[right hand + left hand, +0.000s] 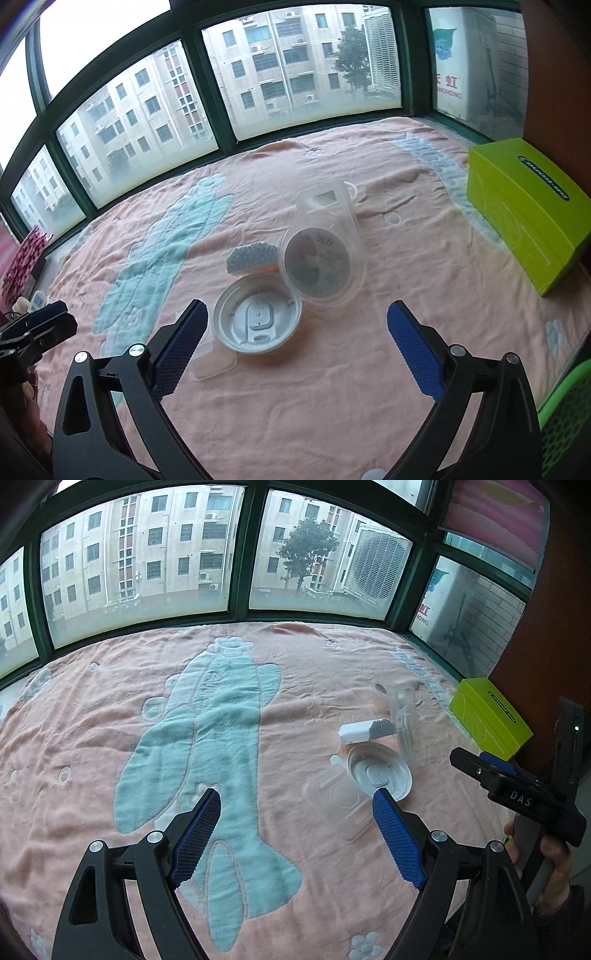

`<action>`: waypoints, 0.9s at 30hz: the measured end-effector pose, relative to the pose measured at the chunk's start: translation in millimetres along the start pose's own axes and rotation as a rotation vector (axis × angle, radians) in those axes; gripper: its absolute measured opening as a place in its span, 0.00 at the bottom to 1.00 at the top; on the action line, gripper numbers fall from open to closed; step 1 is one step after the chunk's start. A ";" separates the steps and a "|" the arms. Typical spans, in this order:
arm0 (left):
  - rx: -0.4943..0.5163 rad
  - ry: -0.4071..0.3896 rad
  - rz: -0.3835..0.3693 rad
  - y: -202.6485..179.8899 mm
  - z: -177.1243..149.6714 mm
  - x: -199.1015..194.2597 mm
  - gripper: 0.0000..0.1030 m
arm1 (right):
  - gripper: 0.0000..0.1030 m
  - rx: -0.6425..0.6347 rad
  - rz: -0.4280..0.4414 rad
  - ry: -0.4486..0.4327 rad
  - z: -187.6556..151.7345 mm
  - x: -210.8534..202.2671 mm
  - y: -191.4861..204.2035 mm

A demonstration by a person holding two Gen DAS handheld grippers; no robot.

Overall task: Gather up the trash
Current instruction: 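Grasp the clear printed lid with the right gripper while the left approaches the foam block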

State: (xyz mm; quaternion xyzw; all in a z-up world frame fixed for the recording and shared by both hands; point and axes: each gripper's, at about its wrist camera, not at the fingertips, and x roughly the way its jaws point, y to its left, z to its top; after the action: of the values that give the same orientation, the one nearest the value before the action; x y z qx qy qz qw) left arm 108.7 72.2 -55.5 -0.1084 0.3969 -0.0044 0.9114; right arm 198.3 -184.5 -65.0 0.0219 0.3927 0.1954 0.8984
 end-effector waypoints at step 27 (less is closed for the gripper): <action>0.029 0.078 -0.013 -5.9 36.3 65.0 0.81 | 0.95 0.021 0.185 0.209 29.2 110.7 -51.2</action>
State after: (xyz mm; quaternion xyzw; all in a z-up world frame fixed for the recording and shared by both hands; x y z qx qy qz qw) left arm 179.9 67.4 -77.3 -0.0977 0.4312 -0.0204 0.8967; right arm 304.4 -187.7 -131.9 0.0470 0.4824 0.2743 0.8306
